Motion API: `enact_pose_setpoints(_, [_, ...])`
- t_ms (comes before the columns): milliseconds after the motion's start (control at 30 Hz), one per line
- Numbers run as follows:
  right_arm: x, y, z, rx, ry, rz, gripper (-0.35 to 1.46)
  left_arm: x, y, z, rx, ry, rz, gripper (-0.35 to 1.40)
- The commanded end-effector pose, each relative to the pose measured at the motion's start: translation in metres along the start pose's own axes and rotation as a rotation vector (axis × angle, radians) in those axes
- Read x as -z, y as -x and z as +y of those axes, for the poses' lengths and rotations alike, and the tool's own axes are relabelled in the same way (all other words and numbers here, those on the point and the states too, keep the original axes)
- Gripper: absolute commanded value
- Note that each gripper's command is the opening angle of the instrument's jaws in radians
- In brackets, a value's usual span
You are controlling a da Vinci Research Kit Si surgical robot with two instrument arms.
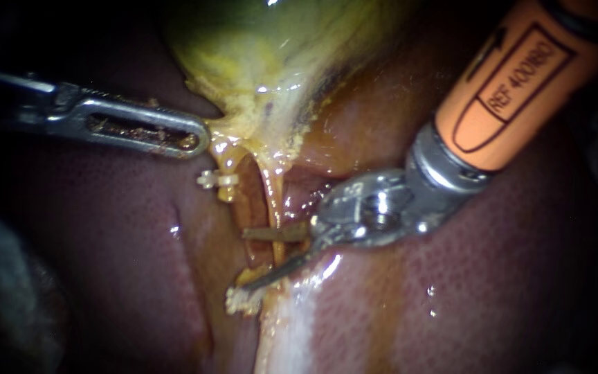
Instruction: Go back from the cut left tube
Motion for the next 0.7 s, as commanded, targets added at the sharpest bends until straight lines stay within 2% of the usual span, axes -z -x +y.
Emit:
enact_pose_setpoints(33, [0.0007, -0.0001, -0.0001, 0.009, 0.021, 0.006, 1.45, 0.0000, 0.0000, 0.0000, 0.000, 0.000, 0.000, -0.35])
enact_pose_setpoints(200, [0.0038, 0.0000, -0.0001, 0.025, 0.092, 0.022, 1.45, 0.0000, 0.0001, 0.0000, 0.000, 0.000, 0.000, -0.35])
enact_pose_setpoints(333, [0.0060, 0.0012, 0.0000, 0.045, 0.135, 0.021, 1.45, 0.0000, 0.0001, 0.0000, 0.000, 0.000, 0.000, -0.35])
enact_pose_setpoints(433, [0.0075, 0.0025, 0.0001, 0.072, 0.169, 0.005, 1.45, 0.0000, 0.0001, 0.0000, 0.000, 0.000, 0.000, -0.35])
enact_pose_setpoints(567, [0.0096, 0.0037, 0.0006, 0.096, 0.213, -0.053, 1.45, 0.0000, 0.0001, 0.0000, -0.001, 0.000, 0.000, -0.35])
enact_pose_setpoints(700, [0.0113, 0.0041, 0.0011, 0.099, 0.238, -0.080, 1.43, 0.0000, 0.0002, -0.0001, -0.001, -0.001, 0.000, -0.35])
